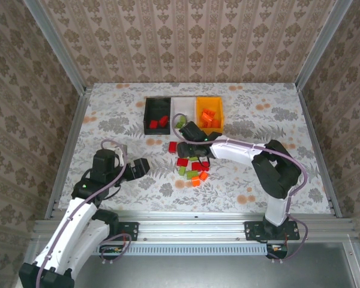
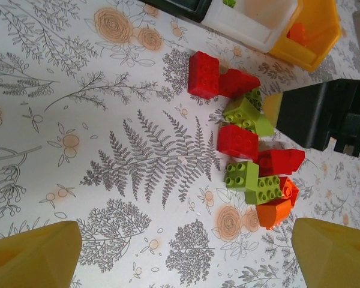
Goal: Sort the legos into containers by color
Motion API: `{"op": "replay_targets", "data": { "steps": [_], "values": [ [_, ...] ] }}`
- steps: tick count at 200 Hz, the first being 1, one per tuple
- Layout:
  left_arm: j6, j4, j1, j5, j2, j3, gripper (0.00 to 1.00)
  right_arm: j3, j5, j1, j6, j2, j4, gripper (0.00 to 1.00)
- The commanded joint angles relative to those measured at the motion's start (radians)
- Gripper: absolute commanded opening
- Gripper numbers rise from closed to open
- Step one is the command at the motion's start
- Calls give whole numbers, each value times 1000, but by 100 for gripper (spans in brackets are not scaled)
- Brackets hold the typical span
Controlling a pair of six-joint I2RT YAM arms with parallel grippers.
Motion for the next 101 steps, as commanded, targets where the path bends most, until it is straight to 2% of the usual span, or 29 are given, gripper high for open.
{"op": "replay_targets", "data": {
  "steps": [1,50,101],
  "values": [
    [-25,-1,4,22,-28,-18,92,49,-18,11,-26,58,-58,59],
    [-41,11,5,32,-57,-49,93,126,-11,28,-30,145,-98,56],
    [-44,19,4,36,-71,-61,93,161,6,39,-34,168,-127,41]
  ]
}}
